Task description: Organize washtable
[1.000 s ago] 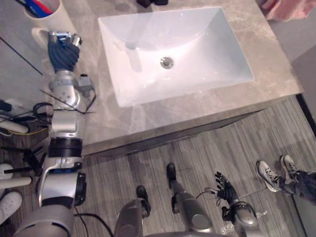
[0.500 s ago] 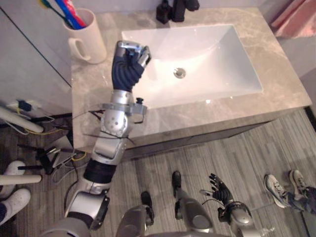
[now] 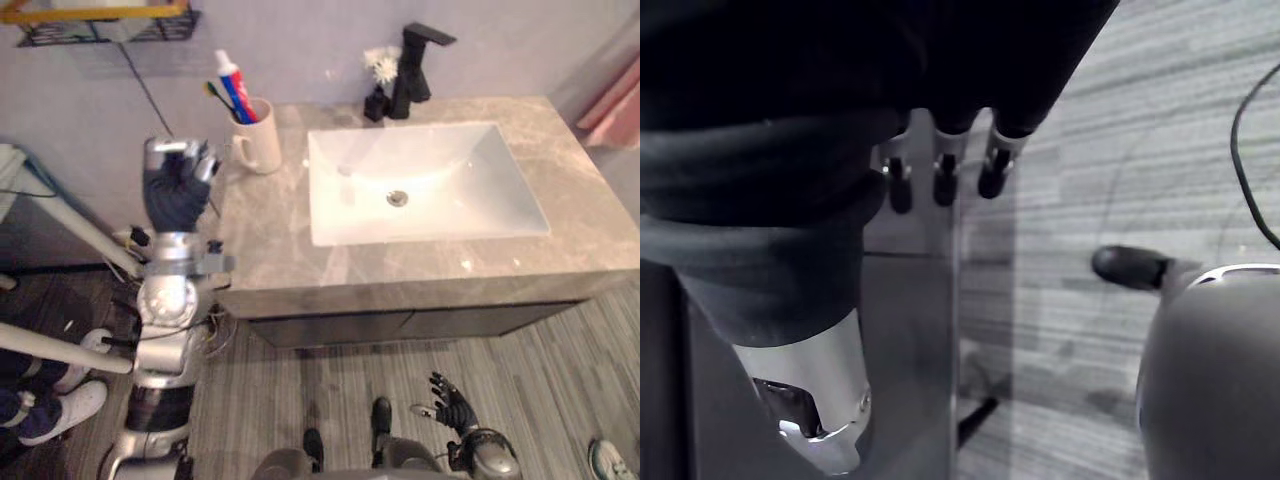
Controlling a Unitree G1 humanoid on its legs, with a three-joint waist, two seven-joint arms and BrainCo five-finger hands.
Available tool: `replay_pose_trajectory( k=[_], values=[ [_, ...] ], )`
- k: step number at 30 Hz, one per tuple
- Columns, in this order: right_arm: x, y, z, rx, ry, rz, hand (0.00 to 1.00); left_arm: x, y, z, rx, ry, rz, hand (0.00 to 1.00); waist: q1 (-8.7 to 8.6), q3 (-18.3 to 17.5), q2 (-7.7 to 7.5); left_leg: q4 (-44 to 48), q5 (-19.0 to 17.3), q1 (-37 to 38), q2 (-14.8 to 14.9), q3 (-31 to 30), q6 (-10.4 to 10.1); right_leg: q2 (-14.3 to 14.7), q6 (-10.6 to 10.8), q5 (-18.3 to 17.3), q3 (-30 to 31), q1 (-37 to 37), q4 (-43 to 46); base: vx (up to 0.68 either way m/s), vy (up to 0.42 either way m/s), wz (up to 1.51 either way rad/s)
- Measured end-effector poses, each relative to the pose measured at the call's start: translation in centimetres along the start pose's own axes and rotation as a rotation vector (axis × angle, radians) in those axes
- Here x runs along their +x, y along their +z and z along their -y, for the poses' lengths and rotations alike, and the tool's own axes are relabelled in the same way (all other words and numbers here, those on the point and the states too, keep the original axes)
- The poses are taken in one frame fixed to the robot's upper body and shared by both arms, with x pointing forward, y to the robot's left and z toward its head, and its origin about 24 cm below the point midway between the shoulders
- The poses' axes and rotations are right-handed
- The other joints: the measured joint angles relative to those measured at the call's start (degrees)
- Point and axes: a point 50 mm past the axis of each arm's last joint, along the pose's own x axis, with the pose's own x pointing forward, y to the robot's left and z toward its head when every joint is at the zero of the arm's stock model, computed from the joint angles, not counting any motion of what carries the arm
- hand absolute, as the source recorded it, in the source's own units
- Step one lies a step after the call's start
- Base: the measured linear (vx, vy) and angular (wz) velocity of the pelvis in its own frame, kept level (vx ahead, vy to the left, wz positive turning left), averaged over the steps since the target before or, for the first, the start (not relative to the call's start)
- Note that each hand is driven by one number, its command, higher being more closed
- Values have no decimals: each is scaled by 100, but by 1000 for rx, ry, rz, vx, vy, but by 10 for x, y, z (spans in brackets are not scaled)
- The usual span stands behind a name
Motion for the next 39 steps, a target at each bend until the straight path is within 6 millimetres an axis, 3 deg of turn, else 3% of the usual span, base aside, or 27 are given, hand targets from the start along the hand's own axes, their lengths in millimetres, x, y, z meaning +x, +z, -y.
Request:
replay_pose_trajectory(
  k=[3,8,9,13,16,18,24,26,32,39],
  values=[
    [-3,-7,-7,36,3,-21,0,-43,-19,-29,26,135,-165,100,195,-187,-44,-133,89,97,4,-154,-15,-5,-12,-43,-184,116,-3,-2,-22,30],
    [0,-11,-20,67,17,-42,0,-99,-44,-51,57,255,-404,100,475,-360,-65,-256,143,203,8,-373,-85,-11,18,-112,-428,329,-4,-43,-16,27],
    [0,-11,-21,69,18,-46,0,-117,-53,-53,55,288,-481,0,501,-396,-46,-280,149,249,12,-394,-94,-9,19,-132,-459,382,-4,-28,1,11],
    [1,-10,-21,61,16,-46,0,-172,-86,-48,19,364,-752,0,497,-500,1,-312,171,322,41,-440,-129,10,6,-174,-521,468,-3,-7,-3,7],
    [1,-13,-21,62,7,-60,0,-194,-101,-43,-7,380,-864,0,490,-548,3,-312,172,346,75,-459,-135,40,39,-235,-548,499,-3,-1,-10,3],
    [1,-14,-21,62,3,-67,0,-222,-117,-37,-21,378,-1011,0,472,-557,3,-332,183,381,110,-500,-157,72,16,-264,-598,540,-3,15,-22,7],
    [0,-26,-22,67,-14,-127,0,-298,-138,-16,-71,384,-1370,0,479,-577,-22,-475,222,509,162,-589,-215,126,-11,-329,-675,623,-3,20,-10,6],
    [0,-30,-23,74,-19,-141,0,-313,-139,-13,-67,374,-1442,0,474,-575,-26,-499,222,521,167,-586,-216,132,-12,-334,-666,620,-3,0,0,0],
    [-6,-35,-19,78,-37,-151,0,-338,-138,-10,-45,331,-1569,0,453,-551,-73,-515,220,574,192,-459,-218,169,-26,-325,-486,590,-2,18,24,-12],
    [-9,-42,-3,147,-100,-165,0,-334,-146,-7,-26,230,-1592,0,434,-517,-87,-520,216,618,213,-377,-224,193,-6,-341,-432,590,-2,0,6,-7]
  ],
)
